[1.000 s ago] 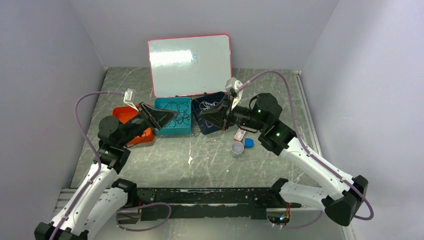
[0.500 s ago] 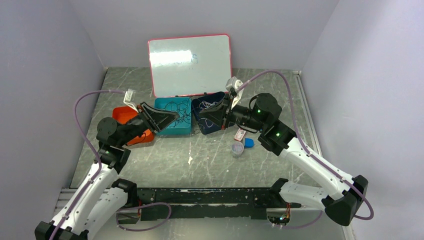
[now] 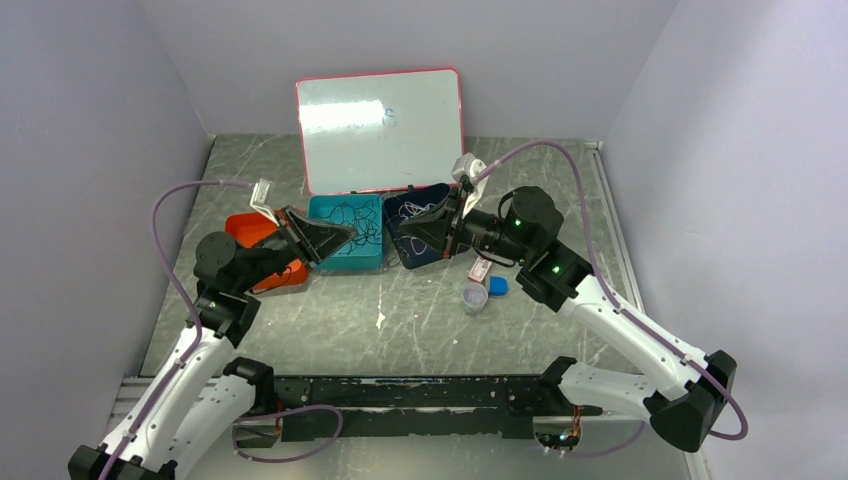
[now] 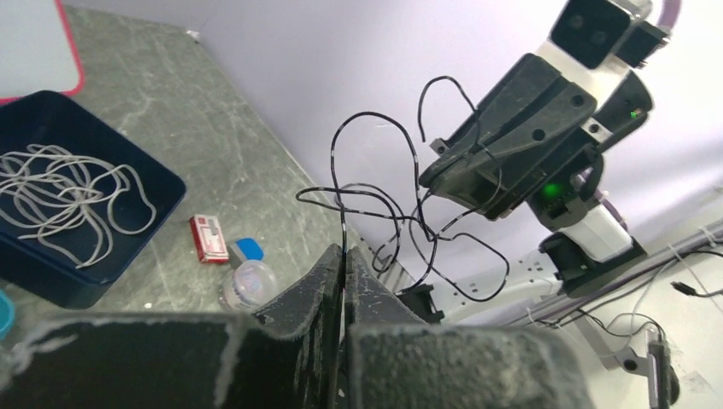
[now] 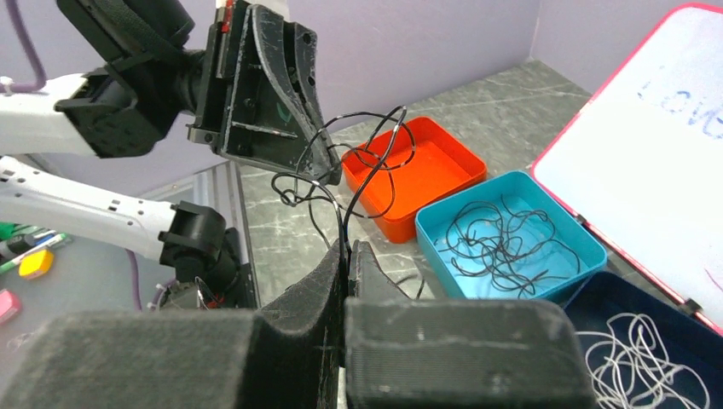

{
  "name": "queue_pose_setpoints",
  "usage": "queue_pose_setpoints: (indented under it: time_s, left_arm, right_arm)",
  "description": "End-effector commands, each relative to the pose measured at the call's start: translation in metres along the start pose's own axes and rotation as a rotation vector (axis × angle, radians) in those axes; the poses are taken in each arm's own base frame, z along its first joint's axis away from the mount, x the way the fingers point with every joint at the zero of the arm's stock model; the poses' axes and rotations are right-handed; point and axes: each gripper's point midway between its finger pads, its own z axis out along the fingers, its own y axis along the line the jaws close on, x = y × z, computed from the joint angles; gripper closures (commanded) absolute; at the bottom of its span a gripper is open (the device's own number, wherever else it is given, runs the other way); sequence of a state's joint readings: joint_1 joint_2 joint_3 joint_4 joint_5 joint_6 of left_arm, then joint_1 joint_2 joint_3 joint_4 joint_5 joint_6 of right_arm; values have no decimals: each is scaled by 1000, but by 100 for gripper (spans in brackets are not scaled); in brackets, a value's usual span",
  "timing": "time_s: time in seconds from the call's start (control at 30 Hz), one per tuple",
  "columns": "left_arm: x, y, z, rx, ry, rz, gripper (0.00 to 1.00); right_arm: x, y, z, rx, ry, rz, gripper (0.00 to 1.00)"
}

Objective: Untangle the cables

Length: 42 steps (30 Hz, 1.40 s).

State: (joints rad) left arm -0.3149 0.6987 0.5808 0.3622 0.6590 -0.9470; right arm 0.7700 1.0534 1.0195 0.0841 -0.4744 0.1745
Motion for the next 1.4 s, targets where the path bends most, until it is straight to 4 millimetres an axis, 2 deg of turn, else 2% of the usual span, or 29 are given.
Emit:
queue_pose_setpoints:
  time_s: [0.0,0.1,0.13,0.17,0.37,0.53,0.7,0.8,0.9,0.97,1.07,1.17,1.37]
  left_arm:
    - [-16,10,-2,-115,-32,84,93]
    - [-25,33,-9,-306,-9,138,93]
    - [-31,37,-12,-354,-11,171,93]
    - [-35,43,-16,-408,-10,192,93]
    - [-63,65,-43,-664,-45,307,93]
    - [-73,76,-62,-803,-53,357,93]
    - [-77,81,-72,-861,-50,382,93]
    - [-77,80,-71,-861,-46,381,93]
    - [-72,70,-58,-755,-7,423,93]
    - [-70,65,-53,-715,2,431,93]
    - [-74,68,-57,-744,-5,438,93]
    - [-76,68,-58,-761,-8,441,93]
    - [-78,58,-47,-689,-7,442,93]
  right_arm:
    - [2,-11,-8,90,6,-15,100]
    - [1,-33,-21,245,8,-10,100]
    - [12,-44,-28,312,30,1,100]
    - [13,-52,-36,373,26,3,100]
    - [6,-92,-90,725,-56,30,100]
    - [3,-109,-131,935,-115,67,100]
    - [3,-110,-143,971,-130,67,100]
    - [4,-107,-136,932,-122,60,100]
    - [4,-93,-112,784,-98,20,100]
    - [4,-82,-95,677,-81,-2,96]
    - [6,-63,-73,521,-50,-31,88]
    - [11,-51,-59,413,-19,-43,82]
    - [25,-29,-33,228,19,-28,76]
